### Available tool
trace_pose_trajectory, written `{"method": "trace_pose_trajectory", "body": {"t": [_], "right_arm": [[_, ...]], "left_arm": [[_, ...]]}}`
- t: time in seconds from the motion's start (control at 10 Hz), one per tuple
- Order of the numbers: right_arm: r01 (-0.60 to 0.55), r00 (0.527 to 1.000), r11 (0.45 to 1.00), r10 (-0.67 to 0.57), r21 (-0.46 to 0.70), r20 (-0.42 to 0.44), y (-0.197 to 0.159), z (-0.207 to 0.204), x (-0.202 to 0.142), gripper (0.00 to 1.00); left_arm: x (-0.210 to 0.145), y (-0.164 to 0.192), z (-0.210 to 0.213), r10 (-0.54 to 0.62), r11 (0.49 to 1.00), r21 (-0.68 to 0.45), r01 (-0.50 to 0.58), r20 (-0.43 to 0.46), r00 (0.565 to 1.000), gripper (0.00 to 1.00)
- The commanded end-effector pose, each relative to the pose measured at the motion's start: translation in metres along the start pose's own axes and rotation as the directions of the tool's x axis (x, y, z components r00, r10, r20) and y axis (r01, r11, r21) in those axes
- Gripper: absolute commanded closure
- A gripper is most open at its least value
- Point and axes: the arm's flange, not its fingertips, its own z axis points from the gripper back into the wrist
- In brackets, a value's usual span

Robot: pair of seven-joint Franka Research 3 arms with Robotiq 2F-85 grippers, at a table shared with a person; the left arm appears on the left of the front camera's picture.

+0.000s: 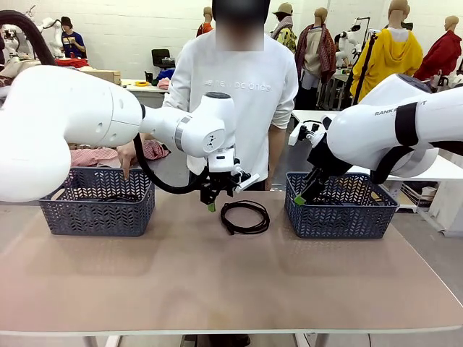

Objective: Organize the cables according to human instructions.
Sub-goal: Pick up a bundle of cables and place it in the basket indicated by the human.

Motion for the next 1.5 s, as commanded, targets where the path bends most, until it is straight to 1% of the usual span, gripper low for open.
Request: {"method": "trace_pose_trajectory", "body": {"t": [0.0, 0.4, 0.9, 1.4], "right_arm": [[0.005, 1.000, 1.000, -0.005, -0.006, -0.002, 0.000, 0.001, 0.000, 0.00], [0.005, 1.000, 1.000, -0.005, -0.006, -0.002, 0.000, 0.001, 0.000, 0.00], [0.005, 1.000, 1.000, -0.005, -0.006, -0.002, 0.000, 0.001, 0.000, 0.00], [0.005, 1.000, 1.000, -0.005, -0.006, -0.002, 0.000, 0.001, 0.000, 0.00]], "left_arm": [[-0.003, 0.005, -0.009, -0.048, 0.999, -0.004, 0.048, -0.014, 0.999, 0.00], [0.004, 0.017, -0.029, -0.103, 0.994, -0.035, 0.102, -0.026, 0.994, 0.00], [0.002, 0.026, -0.046, -0.166, 0.984, -0.074, 0.163, -0.040, 0.985, 0.00], [-0.002, 0.029, -0.066, -0.156, 0.986, -0.071, 0.154, -0.036, 0.987, 0.00]]}}
